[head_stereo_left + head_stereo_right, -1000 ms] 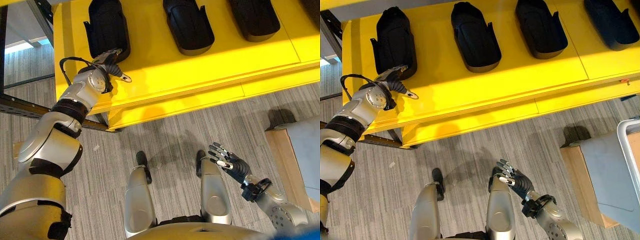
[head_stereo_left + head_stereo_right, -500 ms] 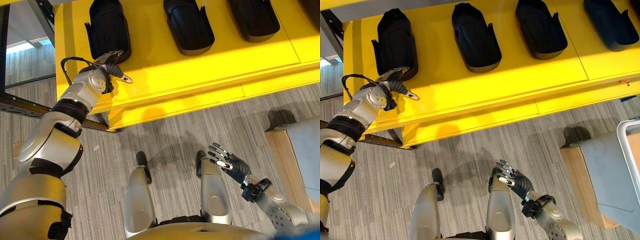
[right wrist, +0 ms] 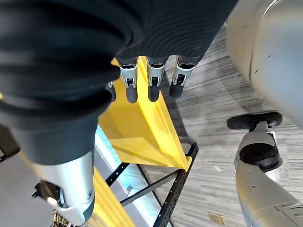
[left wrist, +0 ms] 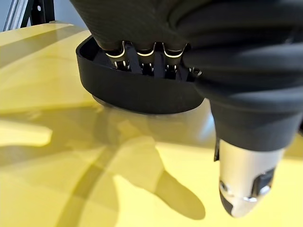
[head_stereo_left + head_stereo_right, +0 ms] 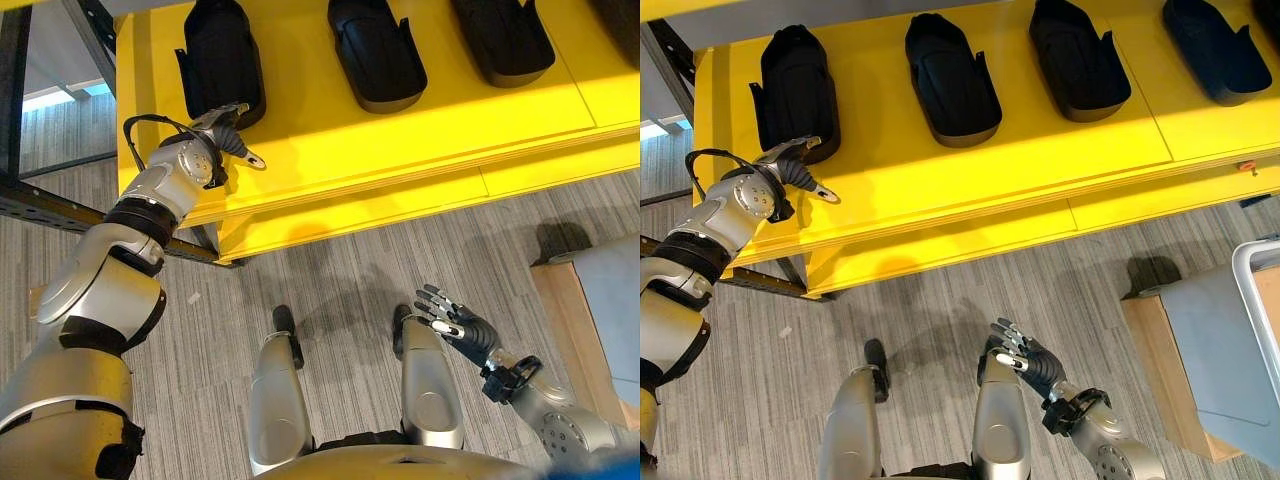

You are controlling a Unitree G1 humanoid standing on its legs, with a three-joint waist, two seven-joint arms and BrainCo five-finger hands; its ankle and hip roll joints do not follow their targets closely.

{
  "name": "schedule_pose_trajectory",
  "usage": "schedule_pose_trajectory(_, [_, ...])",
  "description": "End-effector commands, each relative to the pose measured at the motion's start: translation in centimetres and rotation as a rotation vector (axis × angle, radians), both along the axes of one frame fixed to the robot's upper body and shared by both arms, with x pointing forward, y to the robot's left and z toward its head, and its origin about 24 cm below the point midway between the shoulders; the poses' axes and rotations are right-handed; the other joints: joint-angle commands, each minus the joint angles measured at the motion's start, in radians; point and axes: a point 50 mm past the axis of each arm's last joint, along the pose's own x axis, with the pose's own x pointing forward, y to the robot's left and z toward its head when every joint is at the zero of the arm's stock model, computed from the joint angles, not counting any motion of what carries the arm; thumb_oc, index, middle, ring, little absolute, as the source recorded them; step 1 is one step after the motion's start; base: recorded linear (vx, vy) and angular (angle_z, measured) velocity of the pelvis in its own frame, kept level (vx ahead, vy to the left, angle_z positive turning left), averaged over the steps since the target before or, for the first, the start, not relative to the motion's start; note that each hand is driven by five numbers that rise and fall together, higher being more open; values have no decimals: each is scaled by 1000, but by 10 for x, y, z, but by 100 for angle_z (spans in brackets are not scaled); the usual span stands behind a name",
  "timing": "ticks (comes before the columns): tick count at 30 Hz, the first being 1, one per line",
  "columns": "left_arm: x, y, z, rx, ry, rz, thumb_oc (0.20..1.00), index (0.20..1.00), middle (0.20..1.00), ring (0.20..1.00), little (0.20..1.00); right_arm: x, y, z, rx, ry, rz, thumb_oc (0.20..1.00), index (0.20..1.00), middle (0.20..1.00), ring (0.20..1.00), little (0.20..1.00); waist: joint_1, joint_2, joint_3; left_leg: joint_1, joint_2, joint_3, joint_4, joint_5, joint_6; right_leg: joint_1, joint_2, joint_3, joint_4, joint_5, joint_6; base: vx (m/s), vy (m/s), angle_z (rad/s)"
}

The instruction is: Move parts from the plastic box to the shelf.

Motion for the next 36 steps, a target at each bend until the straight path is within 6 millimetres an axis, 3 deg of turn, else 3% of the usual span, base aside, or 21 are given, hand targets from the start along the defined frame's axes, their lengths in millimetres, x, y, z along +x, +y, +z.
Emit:
schedule_pose_trajectory(1, [2,6,17,6,-37,35,1000,1000,1000,1000,1000,0,0,8,0,-46,39,1000,1000,1000,1000,1000,5,-10,-45,22,43,15,53,-66,-10,59,-30,-17,-41,13,25,0,0,0])
schedule_pose_trajectory(21, [3,4,10,-9,-20,31,1000,1000,1000,1000,1000,0,2,10,6,-53,60,1000,1000,1000,1000,1000,6,-2,-43,39,41,12,55,-62,-13,74,-35,-18,-25,8,23,-8,-1,1])
schedule_pose_trajectory(22, [3,3,12,-5,-22,28,1000,1000,1000,1000,1000,1,2,11,5,-55,61,1000,1000,1000,1000,1000,6,0,-45,29,40,12,44,-38,-7,64,-33,-19,-34,28,18,-73,-4,1])
schedule_pose_trajectory(33, [3,3,-1,10,17,31,1000,1000,1000,1000,1000,-2,1,11,7,-52,64,1000,1000,1000,1000,1000,5,1,-39,31,42,12,52,-39,-7,63,-32,-15,-18,21,15,-2,-2,0])
schedule_pose_trajectory(36, [3,3,-3,8,23,29,1000,1000,1000,1000,1000,-3,1,10,7,-45,63,1000,1000,1000,1000,1000,5,-2,-35,39,43,12,64,-63,-13,67,-33,-14,-2,-2,19,31,-10,0])
